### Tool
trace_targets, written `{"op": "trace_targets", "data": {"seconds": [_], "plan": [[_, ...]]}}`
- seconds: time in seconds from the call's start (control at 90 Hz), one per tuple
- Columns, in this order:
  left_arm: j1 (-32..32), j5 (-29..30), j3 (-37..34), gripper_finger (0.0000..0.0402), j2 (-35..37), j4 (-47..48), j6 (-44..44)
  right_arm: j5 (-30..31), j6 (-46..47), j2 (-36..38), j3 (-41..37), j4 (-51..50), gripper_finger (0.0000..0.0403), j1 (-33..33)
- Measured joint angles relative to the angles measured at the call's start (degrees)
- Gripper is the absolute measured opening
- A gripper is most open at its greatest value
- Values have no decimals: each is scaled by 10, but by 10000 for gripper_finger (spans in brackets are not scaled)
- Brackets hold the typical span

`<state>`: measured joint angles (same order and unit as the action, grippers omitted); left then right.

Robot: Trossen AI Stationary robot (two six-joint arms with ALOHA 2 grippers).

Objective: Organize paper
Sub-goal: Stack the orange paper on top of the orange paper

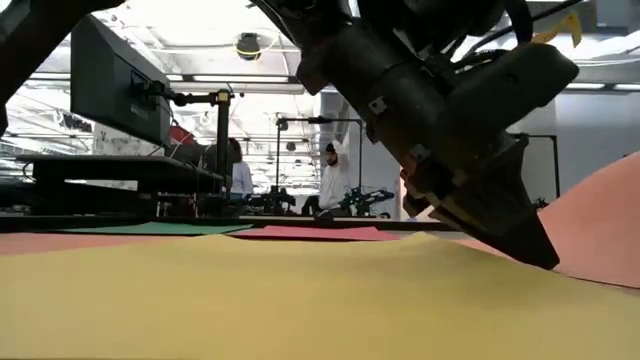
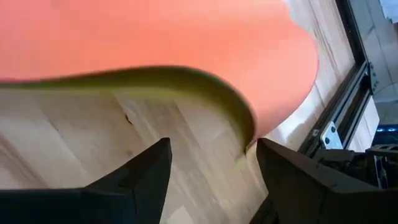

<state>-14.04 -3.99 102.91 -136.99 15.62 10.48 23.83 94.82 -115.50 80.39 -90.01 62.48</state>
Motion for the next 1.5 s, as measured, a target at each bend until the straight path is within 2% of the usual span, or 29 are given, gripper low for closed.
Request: {"op": "trace_targets", "data": {"seconds": [0.467, 0.767, 1.3, 1.5], "plan": [[-1, -4, 1, 0, 1, 22, -9, 0, -17, 0, 10, 5, 223, 7], [-1, -7, 0, 0, 1, 24, -11, 10, -19, 0, 49, 2, 223, 13], [-1, -10, 0, 0, 1, 24, -20, 33, -49, 0, 31, 1, 223, -16], [-1, -10, 0, 0, 1, 24, -20, 93, -34, 0, 31, 1, 223, -25]]}}
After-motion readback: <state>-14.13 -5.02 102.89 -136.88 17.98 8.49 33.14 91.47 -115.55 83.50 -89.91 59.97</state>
